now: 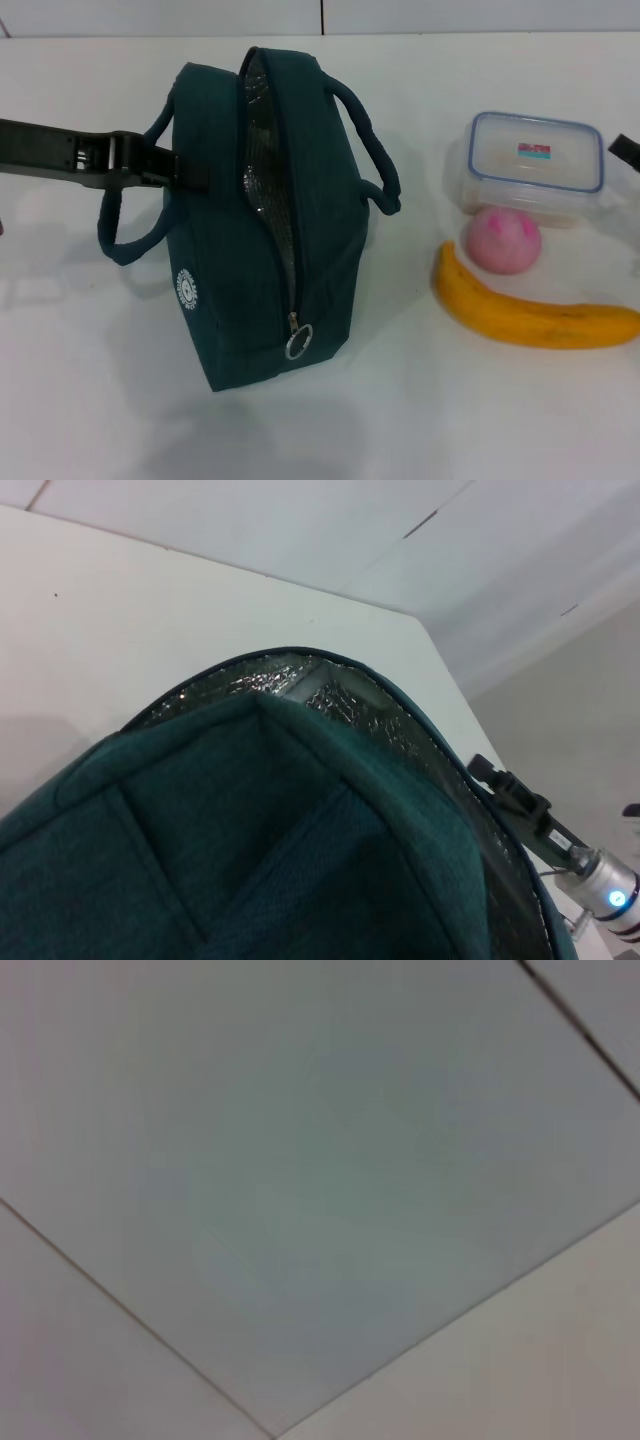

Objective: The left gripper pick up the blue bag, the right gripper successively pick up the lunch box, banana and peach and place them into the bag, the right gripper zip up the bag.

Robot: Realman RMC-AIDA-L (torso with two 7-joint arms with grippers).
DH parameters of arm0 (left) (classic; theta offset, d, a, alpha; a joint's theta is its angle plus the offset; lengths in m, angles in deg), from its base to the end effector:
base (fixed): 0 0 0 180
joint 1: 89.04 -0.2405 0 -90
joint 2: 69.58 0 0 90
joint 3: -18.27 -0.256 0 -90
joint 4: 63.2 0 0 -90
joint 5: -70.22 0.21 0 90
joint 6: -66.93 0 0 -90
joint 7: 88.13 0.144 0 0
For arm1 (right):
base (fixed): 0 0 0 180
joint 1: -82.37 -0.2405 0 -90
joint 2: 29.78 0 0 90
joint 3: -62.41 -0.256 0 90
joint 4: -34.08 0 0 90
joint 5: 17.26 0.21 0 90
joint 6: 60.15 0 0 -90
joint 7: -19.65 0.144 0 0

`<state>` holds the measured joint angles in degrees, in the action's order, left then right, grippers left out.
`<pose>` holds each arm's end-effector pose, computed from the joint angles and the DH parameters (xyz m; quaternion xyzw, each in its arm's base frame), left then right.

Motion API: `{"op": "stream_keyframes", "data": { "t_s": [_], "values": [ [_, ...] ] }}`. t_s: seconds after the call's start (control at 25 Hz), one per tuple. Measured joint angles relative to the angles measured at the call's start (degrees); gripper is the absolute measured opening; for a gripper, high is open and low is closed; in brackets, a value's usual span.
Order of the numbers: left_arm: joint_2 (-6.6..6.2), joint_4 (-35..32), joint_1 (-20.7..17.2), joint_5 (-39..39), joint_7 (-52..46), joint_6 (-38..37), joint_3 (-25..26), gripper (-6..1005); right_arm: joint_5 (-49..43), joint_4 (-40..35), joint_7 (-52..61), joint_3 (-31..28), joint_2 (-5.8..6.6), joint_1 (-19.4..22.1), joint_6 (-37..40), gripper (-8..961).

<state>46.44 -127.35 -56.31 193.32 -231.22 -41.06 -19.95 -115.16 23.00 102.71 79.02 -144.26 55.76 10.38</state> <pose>-0.2188 0.3334 0.0854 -0.8323 -0.5289 -0.1638 0.0249 0.3524 0.3307 0.0203 -0.6762 0.5145 0.4154 0.3248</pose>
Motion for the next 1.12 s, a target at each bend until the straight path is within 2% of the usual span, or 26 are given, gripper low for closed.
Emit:
{"op": "stream_keyframes", "data": {
  "t_s": [0.08, 0.32, 0.72, 0.8, 1.0, 1.12],
  "values": [
    [0.04, 0.0, 0.01, 0.0, 0.0, -0.01, -0.01, 41, -0.15, 1.63, 0.62, 0.27, -0.05, -1.66, -1.41, 792],
    [0.01, 0.4, 0.27, -1.86, 0.33, -0.02, -0.07, 41, -0.86, 2.27, 2.37, 2.05, -0.6, -3.1, -4.67, 790],
    [-0.35, 1.99, -0.04, -1.91, 0.93, 0.16, -0.07, 42, -0.86, 2.87, 5.56, 4.12, -0.4, -3.2, -2.37, 780],
    [-0.41, 2.15, -0.11, -1.91, 0.97, 0.21, -0.07, 42, -0.64, 2.85, 6.0, 4.12, -0.36, -2.9, -0.65, 646],
    [-0.45, 2.2, -0.29, -1.91, 0.97, 0.25, -0.03, 42, -0.16, 2.83, 6.9, 3.51, -0.34, -2.5, 2.3, 484],
    [-0.42, 2.2, -0.29, -1.91, 0.97, 0.25, -0.07, 42, -0.13, 2.75, 7.63, 3.51, -0.35, -2.48, 2.92, 486]
  ]
}}
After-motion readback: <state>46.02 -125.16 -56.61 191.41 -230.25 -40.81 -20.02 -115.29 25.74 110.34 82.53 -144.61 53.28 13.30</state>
